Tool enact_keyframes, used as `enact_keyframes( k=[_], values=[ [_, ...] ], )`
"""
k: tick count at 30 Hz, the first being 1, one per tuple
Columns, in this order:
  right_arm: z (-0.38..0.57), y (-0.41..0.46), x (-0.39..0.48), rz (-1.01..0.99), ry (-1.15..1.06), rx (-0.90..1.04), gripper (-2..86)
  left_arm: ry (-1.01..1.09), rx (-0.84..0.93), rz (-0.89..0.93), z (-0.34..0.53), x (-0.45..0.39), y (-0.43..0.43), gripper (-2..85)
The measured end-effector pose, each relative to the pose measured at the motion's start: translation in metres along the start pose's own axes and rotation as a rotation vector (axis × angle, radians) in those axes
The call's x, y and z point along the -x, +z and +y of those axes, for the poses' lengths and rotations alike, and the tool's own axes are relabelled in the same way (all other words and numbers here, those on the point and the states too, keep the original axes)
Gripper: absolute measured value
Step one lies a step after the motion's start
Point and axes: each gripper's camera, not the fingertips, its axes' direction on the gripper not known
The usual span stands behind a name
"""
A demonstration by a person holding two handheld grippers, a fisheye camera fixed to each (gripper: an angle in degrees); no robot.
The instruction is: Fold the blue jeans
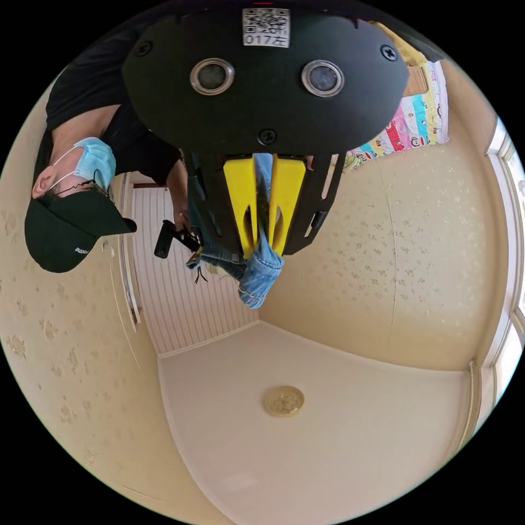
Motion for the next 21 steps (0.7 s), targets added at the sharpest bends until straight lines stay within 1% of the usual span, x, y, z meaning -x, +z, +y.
enact_keyframes(
  k=[2, 7, 10, 13, 15, 16, 17, 18, 19, 20, 21],
  values=[
    [-0.024, 0.003, 0.003, 0.059, -0.033, 0.017, 3.2, 0.036, 0.008, 0.036, -0.023, 0.007, 0.003, 1.8],
    [-0.058, 0.022, -0.004, 0.161, -0.089, 0.075, 3.2, 0.059, 0.117, 0.006, -0.058, 0.047, 0.042, 2.0],
    [-0.048, 0.052, -0.024, 0.241, -0.097, 0.170, 3.3, 0.031, 0.219, -0.021, -0.058, 0.093, 0.090, 2.1],
    [-0.014, 0.101, -0.068, 0.285, -0.035, 0.291, 3.5, -0.046, 0.336, -0.053, -0.039, 0.162, 0.158, 2.2],
    [0.021, 0.159, -0.119, 0.326, 0.009, 0.438, 3.9, -0.131, 0.410, -0.081, -0.021, 0.218, 0.208, 2.4],
    [0.030, 0.177, -0.134, 0.345, 0.016, 0.474, 4.0, -0.213, 0.445, -0.101, -0.008, 0.263, 0.247, 2.5],
    [0.049, 0.217, -0.169, 0.396, 0.040, 0.539, 4.4, -0.309, 0.442, -0.141, 0.005, 0.313, 0.288, 2.8],
    [0.066, 0.265, -0.209, 0.458, 0.073, 0.612, 4.8, -0.359, 0.419, -0.177, 0.012, 0.337, 0.307, 2.9],
    [0.075, 0.291, -0.229, 0.491, 0.081, 0.655, 5.3, -0.440, 0.348, -0.250, 0.030, 0.386, 0.345, 3.6],
    [0.094, 0.340, -0.273, 0.569, 0.117, 0.749, 6.2, -0.483, 0.321, -0.326, 0.050, 0.425, 0.379, 4.6],
    [0.118, 0.377, -0.312, 0.644, 0.169, 0.827, 6.8, -0.523, 0.334, -0.371, 0.062, 0.443, 0.393, 5.2]
  ],
)
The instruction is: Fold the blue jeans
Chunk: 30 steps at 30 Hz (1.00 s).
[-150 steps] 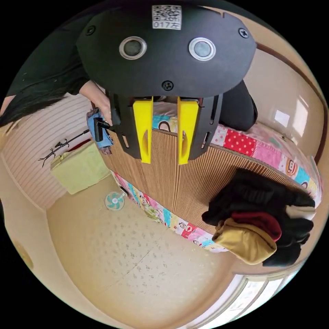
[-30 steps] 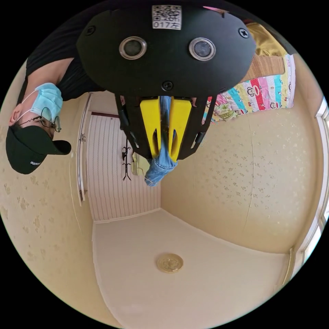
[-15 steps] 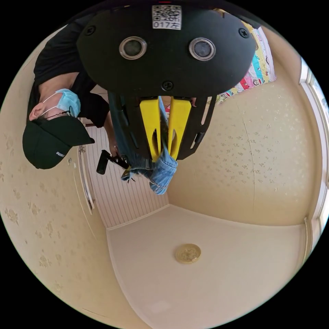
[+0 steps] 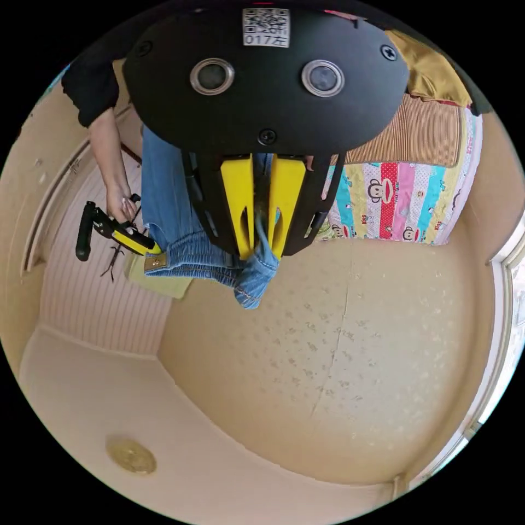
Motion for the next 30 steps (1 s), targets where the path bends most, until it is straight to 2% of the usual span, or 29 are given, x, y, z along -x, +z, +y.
enact_keyframes(
  k=[2, 4, 5, 8, 11, 14, 17, 20, 25, 28, 30],
  values=[
    [0.003, 0.058, -0.013, 0.023, 0.117, 0.054, 7.4, -0.170, 0.089, -0.093, 0.009, 0.049, 0.071, 9.2],
    [0.033, 0.098, -0.020, -0.094, 0.189, 0.064, 7.6, -0.133, 0.190, -0.062, 0.031, 0.078, 0.115, 12.6],
    [0.061, 0.123, -0.016, -0.184, 0.151, 0.095, 7.8, -0.076, 0.278, -0.059, 0.054, 0.094, 0.140, 12.6],
    [0.163, 0.176, 0.010, -0.262, 0.017, 0.221, 7.8, 0.028, 0.502, -0.124, 0.140, 0.143, 0.181, 12.6],
    [0.288, 0.210, 0.044, -0.340, -0.137, 0.401, 7.8, 0.007, 0.716, -0.112, 0.242, 0.195, 0.190, 12.6],
    [0.400, 0.216, 0.081, -0.465, -0.171, 0.595, 8.1, -0.060, 0.853, -0.076, 0.333, 0.229, 0.164, 12.5],
    [0.474, 0.191, 0.116, -0.610, -0.116, 0.705, 8.6, -0.141, 0.885, -0.062, 0.399, 0.241, 0.112, 12.5],
    [0.508, 0.162, 0.118, -0.637, 0.087, 0.698, 9.0, -0.258, 0.826, -0.085, 0.443, 0.239, 0.053, 12.5],
    [0.534, 0.125, 0.079, -0.415, 0.356, 0.669, 9.6, -0.350, 0.736, -0.070, 0.474, 0.221, 0.006, 9.3],
    [0.536, 0.116, 0.048, -0.333, 0.412, 0.694, 9.9, -0.432, 0.898, -0.046, 0.481, 0.230, 0.005, 2.7],
    [0.532, 0.110, 0.021, -0.315, 0.454, 0.703, 10.6, -0.471, 0.731, 0.136, 0.472, 0.242, -0.028, 1.8]
  ],
)
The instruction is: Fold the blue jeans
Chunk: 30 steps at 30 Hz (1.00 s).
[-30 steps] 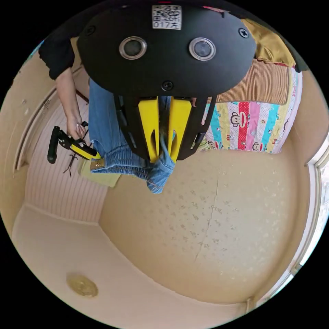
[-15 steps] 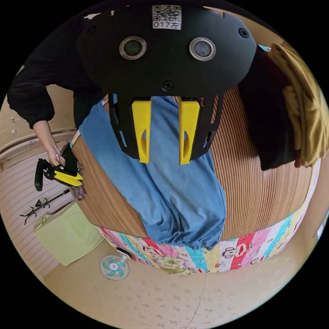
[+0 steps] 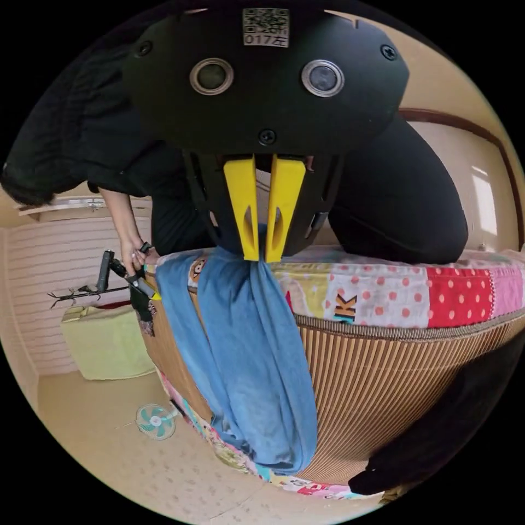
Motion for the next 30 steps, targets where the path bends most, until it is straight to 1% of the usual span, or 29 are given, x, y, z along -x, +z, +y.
enact_keyframes(
  k=[1, 2, 3, 4, 5, 6, 7, 8, 10, 12, 14, 15, 17, 18, 20, 21, 22, 25, 28, 30],
  values=[
    [-0.002, -0.004, -0.004, -0.014, 0.004, 0.004, 10.8, -0.010, -0.066, 0.124, 0.009, 0.015, -0.023, 1.3],
    [-0.004, -0.007, -0.013, -0.041, 0.006, 0.032, 11.2, -0.121, -0.092, 0.153, 0.018, 0.039, -0.039, 1.1],
    [-0.005, -0.005, -0.020, -0.047, 0.006, 0.079, 11.5, -0.202, -0.097, 0.130, 0.024, 0.052, -0.046, 1.0],
    [-0.004, -0.003, -0.023, -0.041, 0.006, 0.106, 11.2, -0.334, -0.098, 0.052, 0.035, 0.075, -0.059, 0.9],
    [-0.001, -0.002, -0.027, -0.040, -0.024, 0.107, 10.7, -0.412, -0.087, -0.046, 0.042, 0.089, -0.070, 0.9],
    [0.003, -0.007, -0.028, -0.023, -0.059, 0.079, 9.0, -0.435, -0.082, -0.089, 0.044, 0.093, -0.075, 1.0],
    [0.005, -0.008, -0.027, -0.004, -0.074, 0.083, 8.2, -0.424, -0.116, -0.107, 0.045, 0.093, -0.086, 2.2],
    [0.007, -0.011, -0.026, 0.043, -0.112, 0.106, 5.6, -0.407, -0.164, -0.134, 0.042, 0.087, -0.096, 4.5],
    [0.011, -0.023, -0.025, 0.062, -0.136, 0.107, 3.5, -0.344, -0.193, -0.189, 0.026, 0.068, -0.098, 9.0],
    [0.022, -0.041, -0.031, 0.068, -0.110, 0.101, 2.6, -0.188, -0.165, -0.210, -0.001, 0.039, -0.083, 9.9],
    [0.034, -0.052, -0.042, 0.058, -0.070, 0.091, 2.3, 0.046, -0.095, -0.173, -0.039, -0.001, -0.045, 10.3],
    [0.041, -0.054, -0.049, 0.059, -0.055, 0.095, 2.2, 0.098, -0.073, -0.166, -0.048, -0.010, -0.034, 10.4],
    [0.050, -0.055, -0.058, 0.058, -0.042, 0.122, 2.0, 0.259, 0.012, -0.218, -0.078, -0.036, 0.014, 10.7],
    [0.054, -0.058, -0.062, 0.038, -0.036, 0.133, 1.9, 0.278, 0.031, -0.255, -0.084, -0.039, 0.025, 10.7],
    [0.059, -0.072, -0.067, 0.008, -0.035, 0.105, 1.8, 0.250, 0.084, -0.420, -0.102, -0.037, 0.057, 10.2],
    [0.062, -0.083, -0.070, -0.006, -0.042, 0.088, 1.8, 0.231, 0.084, -0.450, -0.103, -0.034, 0.061, 9.9],
    [0.064, -0.087, -0.071, -0.014, -0.048, 0.081, 1.8, 0.198, 0.053, -0.503, -0.102, -0.028, 0.064, 7.7],
    [0.072, -0.104, -0.080, -0.062, -0.084, 0.073, 1.7, 0.159, 0.024, -0.446, -0.093, -0.015, 0.062, 2.2],
    [0.082, -0.120, -0.092, -0.098, -0.086, 0.041, 1.7, 0.086, 0.043, -0.358, -0.085, -0.006, 0.047, 1.6],
    [0.089, -0.138, -0.099, -0.132, -0.092, -0.002, 1.7, 0.074, -0.008, -0.329, -0.074, -0.011, 0.029, 2.4]
  ],
)
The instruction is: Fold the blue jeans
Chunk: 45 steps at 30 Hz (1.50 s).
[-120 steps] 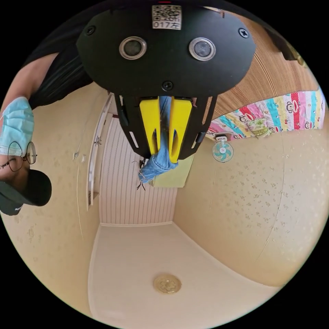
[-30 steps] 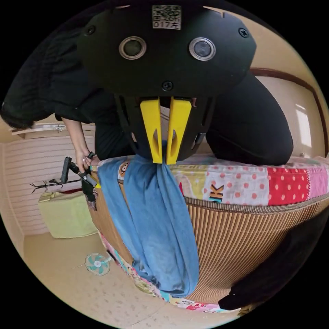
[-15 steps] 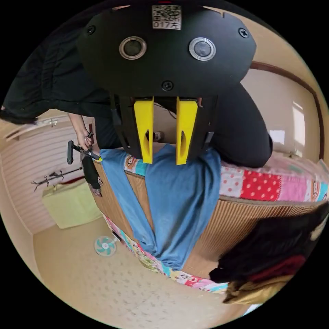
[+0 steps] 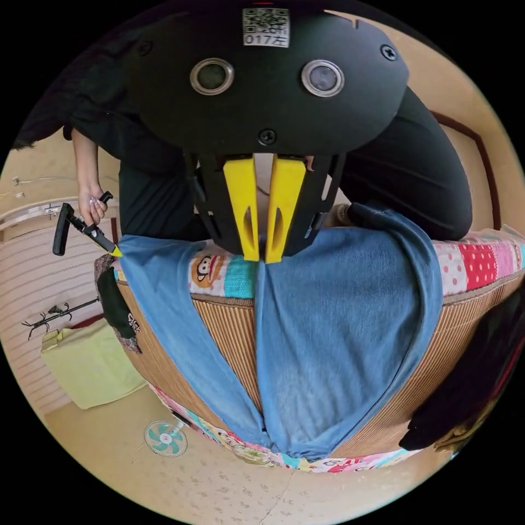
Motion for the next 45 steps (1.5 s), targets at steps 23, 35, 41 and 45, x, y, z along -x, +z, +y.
enact_keyframes(
  k=[23, 35, 41, 45],
  values=[
    [-0.168, -0.032, -0.050, -0.409, -0.419, 0.158, 6.9, 0.213, 0.056, 0.569, -0.073, -0.042, 0.039, -0.7],
    [-0.510, 0.182, -0.125, -0.635, 0.284, 0.018, 13.6, 0.171, 0.055, 0.673, -0.073, 0.013, 0.040, -0.8],
    [-0.544, 0.174, -0.070, -0.500, 0.294, -0.230, 3.4, 0.117, 0.056, 0.711, -0.066, 0.060, 0.031, -0.9],
    [-0.559, 0.148, 0.041, -0.453, 0.059, -0.256, 1.9, 0.060, 0.008, 0.704, -0.048, 0.103, -0.003, -0.8]
  ],
)
